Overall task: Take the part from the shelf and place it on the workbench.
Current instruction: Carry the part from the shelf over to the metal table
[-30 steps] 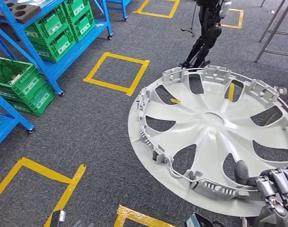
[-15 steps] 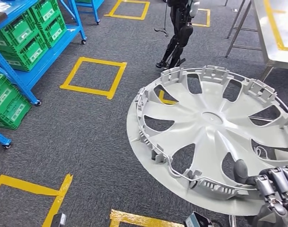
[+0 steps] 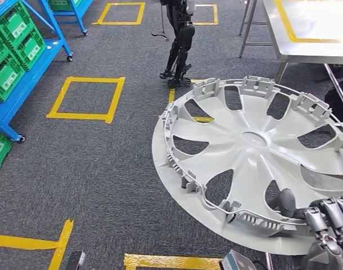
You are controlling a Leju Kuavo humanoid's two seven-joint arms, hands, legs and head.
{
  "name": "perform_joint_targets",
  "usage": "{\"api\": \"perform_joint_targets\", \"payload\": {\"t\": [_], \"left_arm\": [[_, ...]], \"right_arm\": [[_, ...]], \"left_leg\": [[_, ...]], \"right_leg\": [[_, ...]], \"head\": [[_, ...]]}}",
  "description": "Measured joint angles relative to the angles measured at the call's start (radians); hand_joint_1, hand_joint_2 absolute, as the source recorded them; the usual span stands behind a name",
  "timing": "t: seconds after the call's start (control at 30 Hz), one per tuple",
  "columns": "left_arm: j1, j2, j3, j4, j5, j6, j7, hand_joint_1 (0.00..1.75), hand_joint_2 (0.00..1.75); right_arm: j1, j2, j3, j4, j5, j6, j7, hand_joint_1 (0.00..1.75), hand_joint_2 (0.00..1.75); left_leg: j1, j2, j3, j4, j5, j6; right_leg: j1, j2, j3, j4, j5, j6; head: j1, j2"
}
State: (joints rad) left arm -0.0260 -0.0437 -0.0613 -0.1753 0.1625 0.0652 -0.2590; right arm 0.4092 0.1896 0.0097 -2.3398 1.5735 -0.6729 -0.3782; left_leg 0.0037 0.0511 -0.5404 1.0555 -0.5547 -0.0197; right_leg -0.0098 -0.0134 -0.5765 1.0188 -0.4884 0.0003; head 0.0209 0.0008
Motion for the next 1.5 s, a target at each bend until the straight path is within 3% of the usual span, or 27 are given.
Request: {"api": "perform_joint_targets", "payload": {"t": [0.03,0.1,0.13,0.17,0.23,0.27,0.33,0.37,0.43,0.5,0.57,0.6,0.67,0.7,0.77,0.83,0.93,1.0,1.1,1.13,1.17,1.2,1.23,1.3,1.37,1.43,1.5], "left_arm": [[0.000,0.000,-0.006,0.000,-0.008,0.001,0.000,0.00,1.75],[0.003,0.000,-0.016,0.000,-0.019,0.001,0.000,0.00,1.75],[0.004,-0.001,-0.021,0.000,-0.023,0.001,0.000,0.00,1.75],[0.004,-0.001,-0.024,0.000,-0.025,0.001,0.000,0.00,1.75],[0.003,-0.001,-0.030,0.000,-0.026,0.001,-0.001,0.00,1.75],[0.002,0.000,-0.032,0.000,-0.026,0.001,-0.002,0.00,1.75],[0.002,0.002,-0.037,0.000,-0.026,0.002,-0.002,0.00,1.75],[0.001,0.003,-0.038,0.000,-0.026,0.002,-0.002,0.00,1.75],[0.000,0.001,-0.040,0.000,-0.027,0.002,-0.003,0.00,1.75],[-0.002,0.000,-0.041,0.000,-0.027,0.002,-0.003,0.00,1.75],[-0.001,0.000,-0.041,0.000,-0.027,0.002,-0.004,0.00,1.75],[0.000,0.000,-0.041,0.000,-0.028,0.002,-0.004,0.00,1.75],[0.001,-0.001,-0.042,0.000,-0.032,0.001,-0.004,0.00,1.75],[0.001,-0.001,-0.042,0.000,-0.034,0.001,-0.004,0.00,1.75],[-0.002,-0.003,-0.043,0.000,-0.038,0.004,-0.004,0.00,1.75],[-0.003,-0.003,-0.044,0.000,-0.041,0.010,-0.004,0.00,1.75],[-0.004,-0.004,-0.045,0.000,-0.045,0.013,0.002,0.00,1.75],[-0.007,-0.005,-0.046,0.000,-0.048,0.015,0.006,0.00,1.75],[-0.006,-0.006,-0.046,0.000,-0.054,0.026,0.014,0.00,1.75],[-0.005,-0.006,-0.047,0.000,-0.054,0.032,0.015,0.00,1.75],[-0.005,-0.007,-0.047,0.000,-0.050,0.038,0.016,0.00,1.75],[-0.005,-0.008,-0.046,0.000,-0.041,0.045,0.016,0.00,1.75],[-0.006,-0.008,-0.044,0.000,-0.028,0.049,0.016,0.00,1.75],[-0.008,-0.007,-0.034,0.000,0.010,0.049,0.019,0.00,1.75],[-0.008,-0.007,-0.019,0.000,0.041,0.040,0.024,0.00,1.75],[-0.010,-0.008,-0.005,0.000,0.056,0.032,0.027,0.00,1.75],[-0.011,-0.011,0.006,0.000,0.060,0.030,0.029,0.00,1.75]], "right_arm": [[-0.002,0.000,0.000,0.000,0.000,0.000,0.000,1.75,1.75],[-0.004,0.000,0.000,0.000,0.000,0.000,-0.001,1.75,1.75],[-0.004,0.000,0.000,0.000,0.000,0.000,-0.002,1.75,1.75],[-0.004,0.000,0.000,0.000,0.000,0.000,-0.004,1.75,1.75],[-0.004,0.000,0.000,0.000,0.000,0.000,-0.006,1.75,1.75],[-0.004,0.000,0.000,0.000,0.000,0.000,-0.006,1.75,1.75],[-0.005,0.000,0.000,0.000,0.000,0.000,-0.006,1.75,1.75],[-0.005,0.000,0.000,0.000,0.000,0.000,-0.006,1.75,1.75],[-0.003,0.000,0.000,0.000,0.000,0.000,-0.006,1.75,1.75],[-0.002,0.000,0.000,0.000,0.000,0.000,-0.006,1.75,1.75],[-0.004,-0.001,0.000,0.000,-0.001,0.000,-0.007,1.75,1.75],[-0.005,-0.001,0.000,0.000,0.000,0.000,-0.008,1.75,1.75],[-0.004,-0.002,0.000,0.000,0.000,0.000,-0.009,1.75,1.75],[-0.004,-0.002,-0.001,0.001,0.000,0.000,-0.009,1.75,1.75],[-0.004,-0.003,-0.001,0.000,0.000,0.000,-0.010,1.75,1.75],[-0.004,-0.003,-0.001,0.000,0.000,0.000,-0.013,1.75,1.75],[0.001,-0.003,-0.003,-0.001,-0.001,0.000,-0.015,1.75,1.75],[0.006,-0.003,-0.006,-0.003,-0.001,0.000,-0.017,1.75,1.75],[0.010,-0.003,-0.009,-0.005,-0.001,0.000,-0.026,1.75,1.75],[0.012,-0.003,-0.011,-0.005,-0.001,0.000,-0.029,1.75,1.75],[0.014,-0.003,-0.012,-0.006,-0.001,0.000,-0.032,1.75,1.75],[0.016,-0.003,-0.014,-0.006,0.000,0.000,-0.035,1.75,1.75],[0.018,-0.003,-0.015,-0.007,0.000,0.000,-0.038,1.75,1.75],[0.022,-0.002,-0.018,-0.011,0.000,0.000,-0.040,1.75,1.75],[0.026,-0.001,-0.020,-0.016,0.000,0.000,-0.041,1.75,1.75],[0.031,-0.001,-0.023,-0.020,-0.001,0.000,-0.042,1.75,1.75],[0.037,-0.001,-0.024,-0.024,-0.001,0.000,-0.042,1.75,1.75]], "left_leg": [[0.001,-0.021,-0.025,0.059,-0.034,-0.002],[0.002,-0.037,-0.087,0.197,-0.092,-0.001],[0.001,-0.038,-0.107,0.239,-0.100,0.001],[0.001,-0.040,-0.109,0.239,-0.085,0.004],[-0.001,-0.056,-0.066,0.136,-0.012,0.015],[-0.002,-0.079,-0.035,0.067,0.020,0.022],[-0.004,-0.116,0.006,-0.029,0.050,0.031],[-0.005,-0.122,0.010,-0.042,0.047,0.033],[-0.004,-0.105,0.012,-0.057,0.052,0.036],[-0.001,-0.082,0.016,-0.075,0.063,0.043],[-0.002,-0.057,0.017,-0.083,0.068,0.047],[-0.002,-0.044,0.016,-0.083,0.067,0.048],[-0.002,-0.019,0.016,-0.082,0.066,0.047],[-0.002,-0.008,0.017,-0.081,0.065,0.045],[-0.001,0.010,0.019,-0.077,0.059,0.037],[-0.005,0.022,0.019,-0.067,0.052,0.026],[-0.006,0.037,0.021,-0.060,0.046,0.017],[-0.001,0.016,0.011,-0.029,0.019,0.009],[0.003,-0.033,-0.069,0.159,-0.077,0.004],[0.002,-0.036,-0.097,0.218,-0.095,0.005],[0.002,-0.038,-0.112,0.246,-0.094,0.007],[0.002,-0.040,-0.109,0.232,-0.072,0.011],[0.001,-0.047,-0.089,0.179,-0.033,0.016],[0.001,-0.085,-0.033,0.042,0.040,0.026],[0.000,-0.114,-0.004,-0.033,0.057,0.029],[0.000,-0.107,0.000,-0.048,0.053,0.032],[0.002,-0.087,0.003,-0.061,0.060,0.039]], "right_leg": [[0.000,0.008,0.000,0.000,0.001,-0.004],[0.003,0.027,-0.001,0.000,0.003,-0.009],[0.005,0.038,-0.001,0.000,0.003,-0.011],[0.006,0.050,-0.001,0.000,0.004,-0.012],[0.008,0.073,0.002,0.001,0.005,-0.012],[0.009,0.083,0.002,0.001,0.005,-0.011],[0.006,0.103,-0.002,0.002,0.009,-0.004],[0.004,0.112,-0.008,0.001,0.012,0.001],[0.001,0.125,-0.019,0.000,0.017,0.013],[0.003,0.093,-0.043,0.035,-0.009,0.022],[0.005,0.041,-0.097,0.146,-0.071,0.029],[0.003,0.029,-0.127,0.212,-0.101,0.034],[-0.002,0.020,-0.151,0.273,-0.114,0.042],[-0.005,0.014,-0.133,0.245,-0.093,0.046],[-0.008,-0.014,-0.053,0.105,-0.035,0.051],[-0.006,-0.036,0.005,0.006,-0.010,0.043],[-0.002,-0.020,0.012,-0.006,-0.010,0.024],[-0.004,-0.005,0.011,-0.007,-0.008,0.012],[-0.003,0.020,0.012,-0.007,-0.006,0.000],[-0.002,0.031,0.012,-0.007,-0.005,-0.001],[0.000,0.043,0.013,-0.007,-0.005,-0.002],[0.001,0.056,0.014,-0.007,-0.005,-0.002],[0.001,0.068,0.016,-0.007,-0.005,-0.002],[0.001,0.091,0.018,-0.006,-0.005,-0.001],[-0.001,0.110,0.009,-0.003,-0.002,0.007],[-0.004,0.126,-0.004,-0.005,0.003,0.020],[-0.002,0.098,-0.021,0.015,-0.012,0.029]], "head": [[-0.001,0.000],[-0.001,0.000],[-0.001,0.000],[-0.001,0.000],[-0.001,0.000],[0.000,0.000],[-0.002,0.000],[-0.003,0.000],[-0.005,0.000],[-0.003,0.000],[0.000,0.000],[0.001,0.000],[0.001,0.000],[0.001,0.000],[0.001,0.000],[0.001,0.000],[0.000,0.000],[-0.001,0.000],[-0.003,0.000],[-0.003,0.000],[-0.003,0.000],[-0.003,0.000],[-0.003,0.000],[-0.003,0.000],[-0.004,0.000],[-0.005,0.000],[-0.002,0.000]]}}
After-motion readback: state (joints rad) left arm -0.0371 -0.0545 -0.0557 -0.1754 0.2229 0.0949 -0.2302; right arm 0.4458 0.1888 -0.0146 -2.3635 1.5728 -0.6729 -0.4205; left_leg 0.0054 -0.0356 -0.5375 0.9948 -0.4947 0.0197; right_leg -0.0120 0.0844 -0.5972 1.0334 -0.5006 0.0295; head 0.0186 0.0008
